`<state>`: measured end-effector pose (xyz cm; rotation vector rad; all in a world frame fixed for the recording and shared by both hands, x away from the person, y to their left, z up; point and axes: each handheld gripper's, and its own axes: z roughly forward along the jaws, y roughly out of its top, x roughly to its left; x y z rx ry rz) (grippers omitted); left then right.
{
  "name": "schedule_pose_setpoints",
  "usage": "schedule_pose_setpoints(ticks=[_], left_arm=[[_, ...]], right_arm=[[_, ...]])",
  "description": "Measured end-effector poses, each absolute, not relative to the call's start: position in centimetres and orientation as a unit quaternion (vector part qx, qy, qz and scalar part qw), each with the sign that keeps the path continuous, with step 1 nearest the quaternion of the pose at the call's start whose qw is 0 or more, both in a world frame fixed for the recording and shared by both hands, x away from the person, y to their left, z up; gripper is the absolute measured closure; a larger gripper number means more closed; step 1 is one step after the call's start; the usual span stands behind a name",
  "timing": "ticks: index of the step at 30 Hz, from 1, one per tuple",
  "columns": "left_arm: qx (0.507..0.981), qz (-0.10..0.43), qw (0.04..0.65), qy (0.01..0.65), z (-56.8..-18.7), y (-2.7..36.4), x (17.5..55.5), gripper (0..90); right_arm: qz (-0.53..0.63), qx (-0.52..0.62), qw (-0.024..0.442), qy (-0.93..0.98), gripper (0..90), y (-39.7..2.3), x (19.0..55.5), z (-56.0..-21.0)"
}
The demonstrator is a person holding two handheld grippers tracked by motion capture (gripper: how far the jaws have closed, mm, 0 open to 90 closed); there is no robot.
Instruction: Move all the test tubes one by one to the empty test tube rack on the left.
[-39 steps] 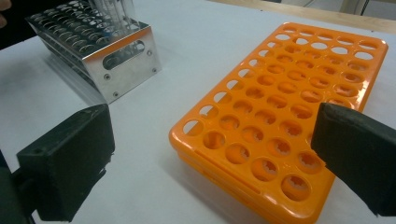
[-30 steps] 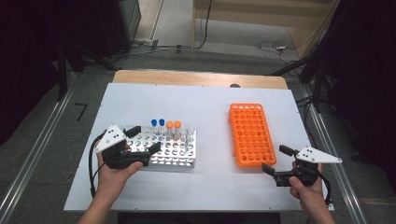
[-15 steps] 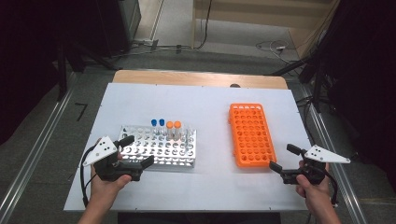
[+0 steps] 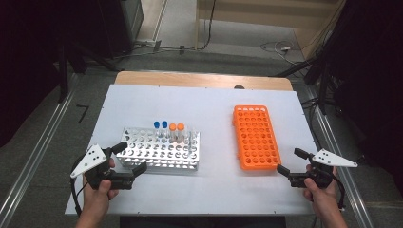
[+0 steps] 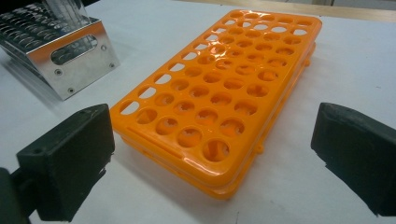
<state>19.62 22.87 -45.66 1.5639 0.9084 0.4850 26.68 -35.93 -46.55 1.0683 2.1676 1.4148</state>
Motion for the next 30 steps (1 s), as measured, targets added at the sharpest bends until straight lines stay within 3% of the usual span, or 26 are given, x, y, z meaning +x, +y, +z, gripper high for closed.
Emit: schedule_pose_setpoints(ticks=[30], left_arm=[[0.674, 0.209, 0.588, 0.396, -46.03, 23.01, 19.84, 0.0]], right_arm=[[0.490, 0.374, 0.171, 0.769, 0.0, -35.50, 26.76, -47.13]])
